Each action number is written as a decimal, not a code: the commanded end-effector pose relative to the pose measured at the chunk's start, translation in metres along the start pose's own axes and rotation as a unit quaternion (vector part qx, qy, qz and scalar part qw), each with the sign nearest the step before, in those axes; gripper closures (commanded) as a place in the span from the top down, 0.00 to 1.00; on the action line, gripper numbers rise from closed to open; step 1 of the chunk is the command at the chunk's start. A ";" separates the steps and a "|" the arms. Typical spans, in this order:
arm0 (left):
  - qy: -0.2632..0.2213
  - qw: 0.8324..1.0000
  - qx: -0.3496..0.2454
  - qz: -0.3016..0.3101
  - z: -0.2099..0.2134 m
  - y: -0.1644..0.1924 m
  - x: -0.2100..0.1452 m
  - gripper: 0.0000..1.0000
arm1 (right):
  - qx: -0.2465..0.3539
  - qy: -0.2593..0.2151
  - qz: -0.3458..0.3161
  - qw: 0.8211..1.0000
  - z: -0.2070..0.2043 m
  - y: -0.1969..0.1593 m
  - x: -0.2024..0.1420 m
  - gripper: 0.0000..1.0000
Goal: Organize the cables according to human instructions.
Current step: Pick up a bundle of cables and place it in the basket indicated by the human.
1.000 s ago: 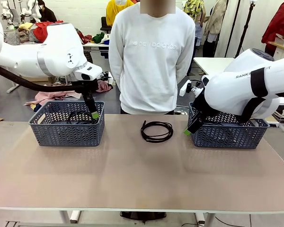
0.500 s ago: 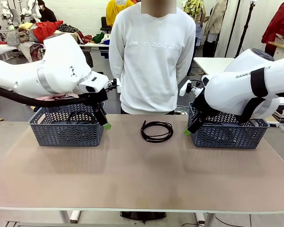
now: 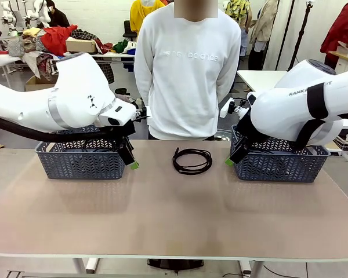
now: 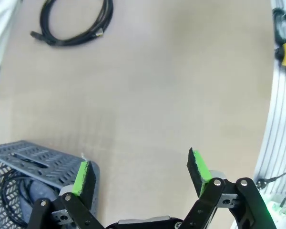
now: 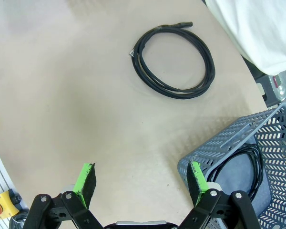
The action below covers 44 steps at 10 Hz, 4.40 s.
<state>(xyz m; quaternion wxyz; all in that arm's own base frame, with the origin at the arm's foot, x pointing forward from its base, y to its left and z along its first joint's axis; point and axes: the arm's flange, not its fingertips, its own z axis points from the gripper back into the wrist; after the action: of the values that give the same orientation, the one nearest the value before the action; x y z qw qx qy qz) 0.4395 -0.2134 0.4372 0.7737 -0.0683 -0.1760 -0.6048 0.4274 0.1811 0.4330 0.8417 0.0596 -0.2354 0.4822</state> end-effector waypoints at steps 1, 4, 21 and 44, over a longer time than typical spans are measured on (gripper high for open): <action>-0.004 1.000 0.006 -0.004 0.002 0.000 0.003 1.00 | -0.004 0.002 0.003 1.000 0.001 0.000 0.001 1.00; -0.004 1.000 0.006 -0.004 0.002 0.000 0.003 1.00 | -0.004 0.002 0.003 1.000 0.001 0.000 0.001 1.00; -0.004 1.000 0.006 -0.004 0.002 0.000 0.003 1.00 | -0.004 0.002 0.003 1.000 0.001 0.000 0.001 1.00; 0.106 0.975 0.039 0.192 -0.052 0.079 0.139 1.00 | -0.004 0.002 0.003 1.000 0.001 0.000 0.001 1.00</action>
<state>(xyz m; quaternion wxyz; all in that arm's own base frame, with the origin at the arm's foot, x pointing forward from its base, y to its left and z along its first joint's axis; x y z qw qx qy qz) 0.5541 -0.3366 0.4463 0.8916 -0.0061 -0.1002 -0.4416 0.4275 0.1810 0.4328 0.8418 0.0596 -0.2353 0.4822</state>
